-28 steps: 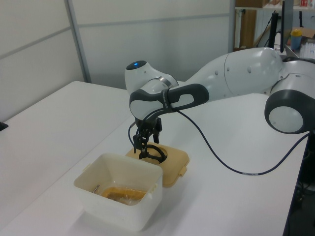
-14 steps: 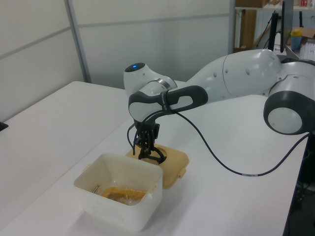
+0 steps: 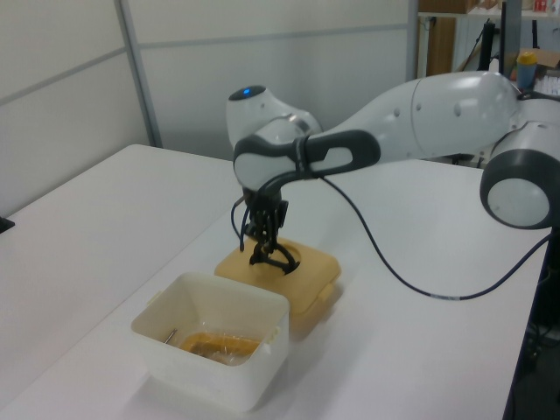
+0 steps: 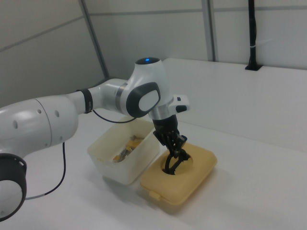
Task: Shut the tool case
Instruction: 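Lift the lid by its handle and carry it over the white box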
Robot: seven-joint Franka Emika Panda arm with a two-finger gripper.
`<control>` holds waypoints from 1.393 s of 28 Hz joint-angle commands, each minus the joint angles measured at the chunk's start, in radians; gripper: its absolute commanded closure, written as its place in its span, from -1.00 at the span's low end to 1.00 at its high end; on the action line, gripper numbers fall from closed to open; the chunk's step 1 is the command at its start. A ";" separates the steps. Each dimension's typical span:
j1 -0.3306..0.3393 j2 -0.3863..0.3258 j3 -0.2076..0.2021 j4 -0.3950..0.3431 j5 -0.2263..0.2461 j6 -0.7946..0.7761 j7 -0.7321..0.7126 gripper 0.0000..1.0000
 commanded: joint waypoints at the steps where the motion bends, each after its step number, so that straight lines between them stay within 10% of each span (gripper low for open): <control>1: -0.023 -0.067 -0.005 0.020 0.032 -0.112 -0.057 1.00; 39: 0.139 -0.127 0.024 0.097 0.043 -0.148 0.124 1.00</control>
